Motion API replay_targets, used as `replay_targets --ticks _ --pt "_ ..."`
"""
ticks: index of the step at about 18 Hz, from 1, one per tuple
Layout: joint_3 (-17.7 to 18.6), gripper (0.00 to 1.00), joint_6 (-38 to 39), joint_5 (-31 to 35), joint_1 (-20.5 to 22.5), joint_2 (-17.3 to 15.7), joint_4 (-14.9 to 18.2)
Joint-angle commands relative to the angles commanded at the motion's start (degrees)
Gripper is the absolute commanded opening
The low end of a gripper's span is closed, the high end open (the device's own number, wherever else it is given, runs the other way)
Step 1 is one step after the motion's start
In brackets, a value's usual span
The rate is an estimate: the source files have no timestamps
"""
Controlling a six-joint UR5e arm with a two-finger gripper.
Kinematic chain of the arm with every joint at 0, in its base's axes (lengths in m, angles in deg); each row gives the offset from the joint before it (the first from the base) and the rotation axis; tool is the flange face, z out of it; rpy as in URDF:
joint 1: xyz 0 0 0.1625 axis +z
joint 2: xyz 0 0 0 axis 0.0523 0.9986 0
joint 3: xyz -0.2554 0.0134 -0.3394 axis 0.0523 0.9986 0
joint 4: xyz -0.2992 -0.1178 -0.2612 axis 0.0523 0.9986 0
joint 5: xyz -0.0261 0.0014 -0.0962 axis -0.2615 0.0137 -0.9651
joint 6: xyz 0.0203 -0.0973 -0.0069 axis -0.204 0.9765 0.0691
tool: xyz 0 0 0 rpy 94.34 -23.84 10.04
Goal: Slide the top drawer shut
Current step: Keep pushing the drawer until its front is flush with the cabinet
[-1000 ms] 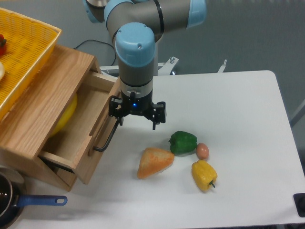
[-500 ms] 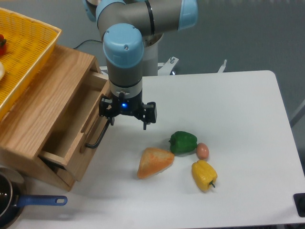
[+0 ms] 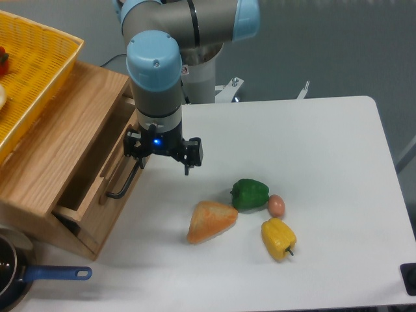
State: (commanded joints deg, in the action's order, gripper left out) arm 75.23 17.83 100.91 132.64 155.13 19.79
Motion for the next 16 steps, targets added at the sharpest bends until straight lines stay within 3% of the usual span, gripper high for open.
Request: replay_targets --ticks 16 --pt "0.1 1.00 0.9 -0.3 -1.8 -0.1 0.4"
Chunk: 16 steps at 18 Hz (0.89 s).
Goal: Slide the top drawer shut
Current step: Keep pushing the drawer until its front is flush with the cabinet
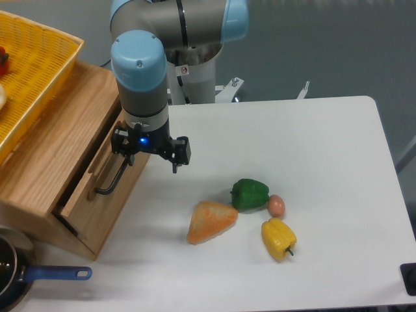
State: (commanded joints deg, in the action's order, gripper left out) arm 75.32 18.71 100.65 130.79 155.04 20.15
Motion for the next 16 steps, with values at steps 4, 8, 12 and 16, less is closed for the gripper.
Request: replay_targets --ticks 4,8,12,16 --pt "0.0 1.00 0.1 -0.1 -0.4 -0.5 0.4" --pt "0.0 1.00 0.4 0.1 -0.8 -0.4 0.7" --pt "-0.4 1.00 0.4 0.2 -0.7 -0.4 0.4" --pt "-0.5 1.00 -0.3 0.2 1.3 -0.5 0.5"
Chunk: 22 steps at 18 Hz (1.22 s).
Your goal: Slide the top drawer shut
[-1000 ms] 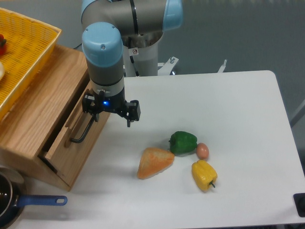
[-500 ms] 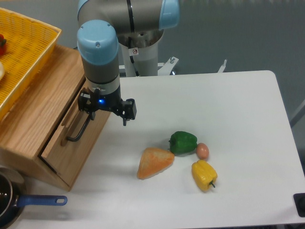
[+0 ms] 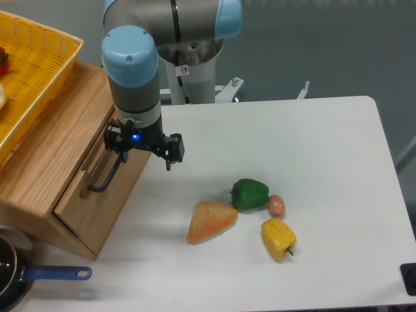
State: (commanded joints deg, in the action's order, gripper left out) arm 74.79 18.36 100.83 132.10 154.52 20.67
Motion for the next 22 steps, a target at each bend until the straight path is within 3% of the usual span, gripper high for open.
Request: replay_targets --ticks 5,14,22 --pt "0.2 1.00 -7.8 0.2 4.4 -0.1 0.1" --pt "3.1 1.00 -40.1 7.6 16.1 -4.7 2.8" --pt "3.9 1.00 -65.5 7.6 26.6 -7.1 5.1"
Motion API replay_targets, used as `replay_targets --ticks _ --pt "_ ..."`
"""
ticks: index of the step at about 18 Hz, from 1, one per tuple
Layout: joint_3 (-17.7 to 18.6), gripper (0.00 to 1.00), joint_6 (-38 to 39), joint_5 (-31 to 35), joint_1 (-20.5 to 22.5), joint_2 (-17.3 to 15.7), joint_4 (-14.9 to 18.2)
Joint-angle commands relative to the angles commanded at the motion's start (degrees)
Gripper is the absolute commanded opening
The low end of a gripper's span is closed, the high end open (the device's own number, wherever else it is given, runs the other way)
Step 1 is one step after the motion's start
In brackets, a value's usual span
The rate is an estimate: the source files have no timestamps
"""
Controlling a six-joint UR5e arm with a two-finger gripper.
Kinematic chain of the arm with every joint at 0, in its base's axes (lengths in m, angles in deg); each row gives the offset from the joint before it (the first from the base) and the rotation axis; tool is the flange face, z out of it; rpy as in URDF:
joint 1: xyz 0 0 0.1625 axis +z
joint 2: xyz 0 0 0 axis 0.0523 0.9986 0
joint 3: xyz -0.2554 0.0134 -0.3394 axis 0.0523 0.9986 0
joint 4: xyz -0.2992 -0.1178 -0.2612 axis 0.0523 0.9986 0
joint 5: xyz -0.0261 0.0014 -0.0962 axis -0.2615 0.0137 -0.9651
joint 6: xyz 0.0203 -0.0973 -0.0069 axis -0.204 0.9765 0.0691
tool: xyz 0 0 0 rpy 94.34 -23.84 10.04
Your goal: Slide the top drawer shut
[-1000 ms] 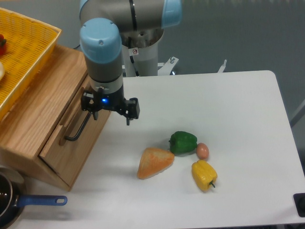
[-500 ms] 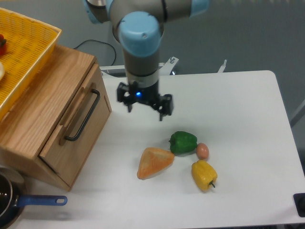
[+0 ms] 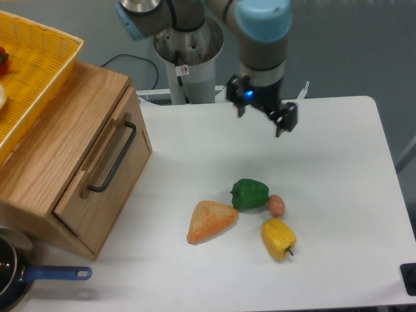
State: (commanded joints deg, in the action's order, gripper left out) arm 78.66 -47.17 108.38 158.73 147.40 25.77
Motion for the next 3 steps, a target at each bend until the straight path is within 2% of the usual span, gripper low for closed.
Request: replay_targets --ticks 3 --pt "0.0 1.00 -3.1 -0.4 2.2 -0.1 0.0"
